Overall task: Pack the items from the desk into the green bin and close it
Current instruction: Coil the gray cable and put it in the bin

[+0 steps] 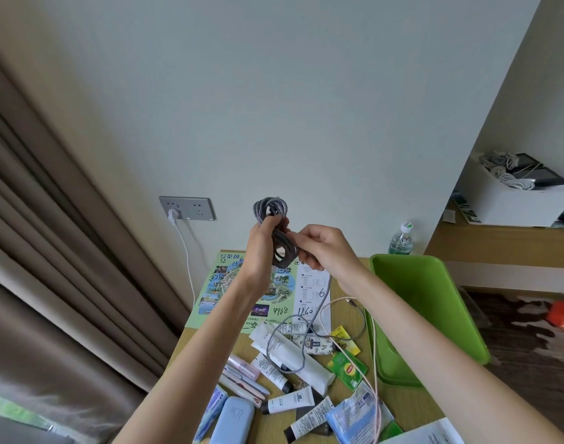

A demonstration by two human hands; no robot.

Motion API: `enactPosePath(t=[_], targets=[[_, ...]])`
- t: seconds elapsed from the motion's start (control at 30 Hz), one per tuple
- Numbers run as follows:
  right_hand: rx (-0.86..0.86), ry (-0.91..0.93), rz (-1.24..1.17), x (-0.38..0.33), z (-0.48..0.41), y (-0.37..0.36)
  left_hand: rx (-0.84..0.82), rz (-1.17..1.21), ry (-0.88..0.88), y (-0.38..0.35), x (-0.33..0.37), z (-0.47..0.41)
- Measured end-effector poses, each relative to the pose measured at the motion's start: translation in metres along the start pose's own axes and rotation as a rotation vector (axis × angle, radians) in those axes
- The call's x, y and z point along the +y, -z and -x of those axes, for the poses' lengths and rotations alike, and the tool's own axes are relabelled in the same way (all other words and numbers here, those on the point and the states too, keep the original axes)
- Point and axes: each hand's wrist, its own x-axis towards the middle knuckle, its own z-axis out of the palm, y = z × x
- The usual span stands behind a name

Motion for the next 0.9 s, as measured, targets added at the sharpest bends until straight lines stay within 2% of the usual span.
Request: enactPosePath(t=[0.2,0.47,0.63,0.77,0.9], targets=[[-0.050,-0.016,0.100,0.002,0.000,0.010,-0.024,0.573,0.130,0.005,0.005,-0.007],[0.017,-0.040,0.244,-0.005,-0.003,0.031,0.135,0.606,0.125,0.023,0.017,-0.016],[0.028,-0.073,0.104,-0.017,-0.007,0.042,0.135,0.435,0.079,0.035,0.015,-0.015],[-0.050,-0.043,-0.041,-0.025,-0.009,0.040,0.012,0.019,-0.008,0.042,0.008,-0.011],[-0.153,0.013,-0.048,-0.028,-0.008,0.034,-0.056,-0.267,0.034,0.039,0.010,-0.008]])
